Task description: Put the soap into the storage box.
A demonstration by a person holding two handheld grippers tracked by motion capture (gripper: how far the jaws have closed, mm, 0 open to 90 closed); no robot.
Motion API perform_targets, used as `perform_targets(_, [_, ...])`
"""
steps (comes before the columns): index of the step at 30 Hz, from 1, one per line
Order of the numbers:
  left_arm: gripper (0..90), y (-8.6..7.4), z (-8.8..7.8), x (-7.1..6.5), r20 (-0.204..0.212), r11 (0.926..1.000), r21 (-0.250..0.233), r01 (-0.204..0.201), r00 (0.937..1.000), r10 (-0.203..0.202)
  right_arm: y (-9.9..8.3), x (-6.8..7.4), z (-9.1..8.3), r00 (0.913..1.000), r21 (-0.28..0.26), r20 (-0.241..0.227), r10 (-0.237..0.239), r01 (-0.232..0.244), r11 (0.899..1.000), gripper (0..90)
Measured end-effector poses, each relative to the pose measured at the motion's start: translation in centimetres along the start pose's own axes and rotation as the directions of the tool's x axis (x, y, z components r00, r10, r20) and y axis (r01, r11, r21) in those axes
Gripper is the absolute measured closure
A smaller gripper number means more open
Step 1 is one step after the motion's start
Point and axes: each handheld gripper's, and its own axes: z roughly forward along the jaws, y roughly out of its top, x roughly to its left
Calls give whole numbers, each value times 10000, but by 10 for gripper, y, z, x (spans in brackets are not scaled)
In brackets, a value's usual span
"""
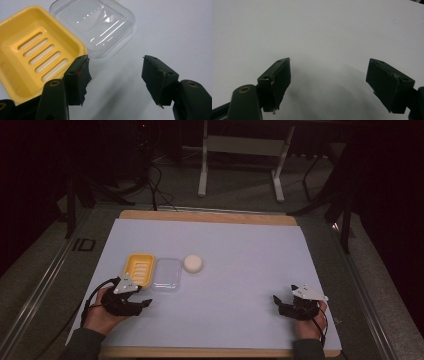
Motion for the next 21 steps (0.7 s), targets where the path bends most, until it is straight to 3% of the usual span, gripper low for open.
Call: perform_targets(21, [362,35,6,11,219,9956,419,-838,9963,829,0,0,-1,10000,-44,-1,49,-49,10000,198])
